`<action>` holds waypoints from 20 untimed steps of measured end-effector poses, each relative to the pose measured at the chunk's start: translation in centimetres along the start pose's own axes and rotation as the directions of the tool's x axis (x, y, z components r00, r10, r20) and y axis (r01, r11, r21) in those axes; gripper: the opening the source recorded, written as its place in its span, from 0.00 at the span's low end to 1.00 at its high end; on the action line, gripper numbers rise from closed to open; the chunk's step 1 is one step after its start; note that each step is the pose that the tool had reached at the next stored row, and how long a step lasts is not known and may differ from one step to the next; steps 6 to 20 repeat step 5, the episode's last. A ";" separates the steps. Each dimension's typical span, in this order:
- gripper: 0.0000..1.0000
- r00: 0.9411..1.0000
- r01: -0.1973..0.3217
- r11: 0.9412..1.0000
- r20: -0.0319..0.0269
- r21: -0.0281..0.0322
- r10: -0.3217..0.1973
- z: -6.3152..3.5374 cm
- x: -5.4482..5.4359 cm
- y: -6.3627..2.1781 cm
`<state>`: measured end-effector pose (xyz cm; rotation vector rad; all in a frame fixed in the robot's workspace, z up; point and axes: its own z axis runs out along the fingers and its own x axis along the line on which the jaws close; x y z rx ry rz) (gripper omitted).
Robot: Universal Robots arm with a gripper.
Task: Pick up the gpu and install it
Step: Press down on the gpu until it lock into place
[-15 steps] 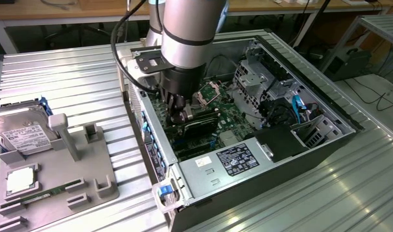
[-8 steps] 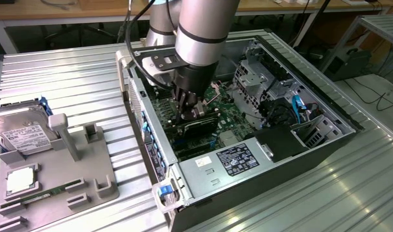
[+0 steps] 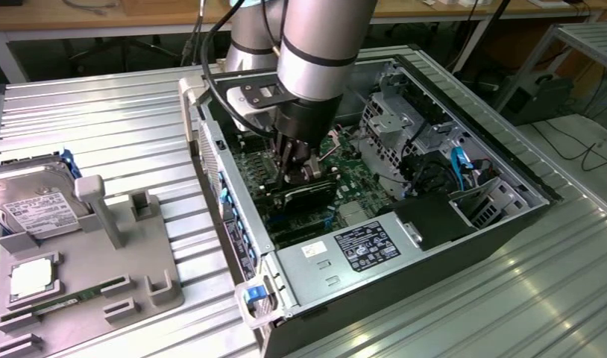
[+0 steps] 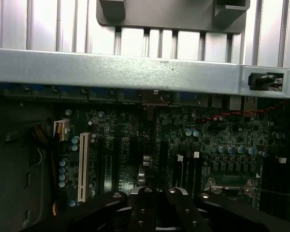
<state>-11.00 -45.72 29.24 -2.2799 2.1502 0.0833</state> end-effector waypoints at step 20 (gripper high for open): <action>0.11 1.000 0.000 1.000 0.000 0.000 0.000 0.00 0.0 0.00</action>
